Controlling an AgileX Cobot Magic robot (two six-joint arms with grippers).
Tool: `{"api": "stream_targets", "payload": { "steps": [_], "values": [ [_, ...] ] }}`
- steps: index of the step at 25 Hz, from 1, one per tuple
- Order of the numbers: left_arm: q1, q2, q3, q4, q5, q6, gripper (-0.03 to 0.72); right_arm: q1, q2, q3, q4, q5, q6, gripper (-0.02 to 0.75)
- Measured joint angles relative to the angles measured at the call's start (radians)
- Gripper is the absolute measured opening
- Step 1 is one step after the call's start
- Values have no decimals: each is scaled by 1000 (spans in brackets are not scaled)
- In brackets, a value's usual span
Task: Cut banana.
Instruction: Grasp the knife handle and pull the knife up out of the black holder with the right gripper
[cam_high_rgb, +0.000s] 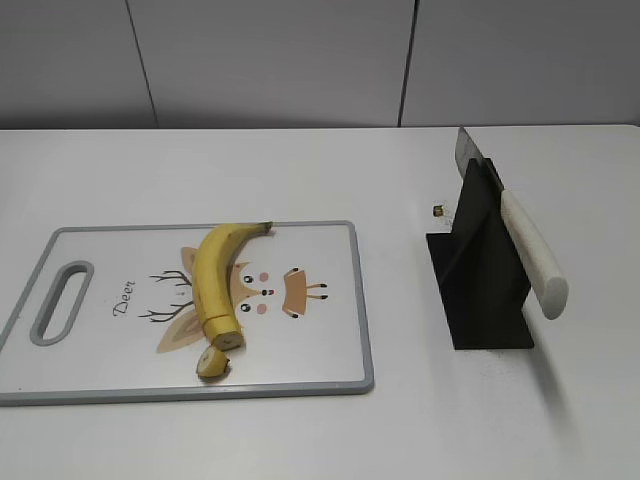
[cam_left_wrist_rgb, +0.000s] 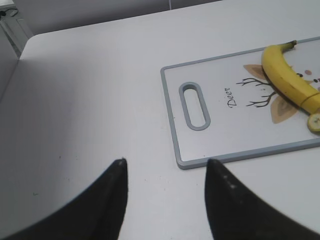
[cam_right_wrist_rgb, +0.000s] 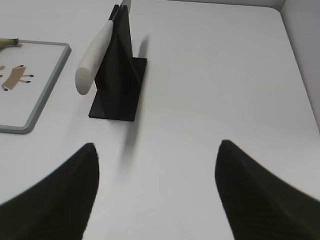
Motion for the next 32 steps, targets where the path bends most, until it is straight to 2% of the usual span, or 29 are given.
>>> {"api": "stream_targets", "payload": {
  "steps": [7, 10, 17, 26, 29, 32],
  "values": [
    [0, 0, 0, 9, 0, 0, 490, 0, 145, -57, 15, 20, 0, 616],
    [0, 0, 0, 10, 0, 0, 497, 0, 247, -79, 27, 20, 0, 617],
    [0, 0, 0, 11, 0, 0, 575, 0, 504, -133, 34, 19, 0, 600],
    [0, 0, 0, 11, 0, 0, 583, 2, 840, -261, 92, 19, 1, 588],
    [0, 0, 0, 12, 0, 0, 583, 38, 964, -329, 120, 19, 1, 578],
    [0, 0, 0, 12, 0, 0, 583, 114, 1081, -400, 130, 36, 4, 574]
  ]
}}
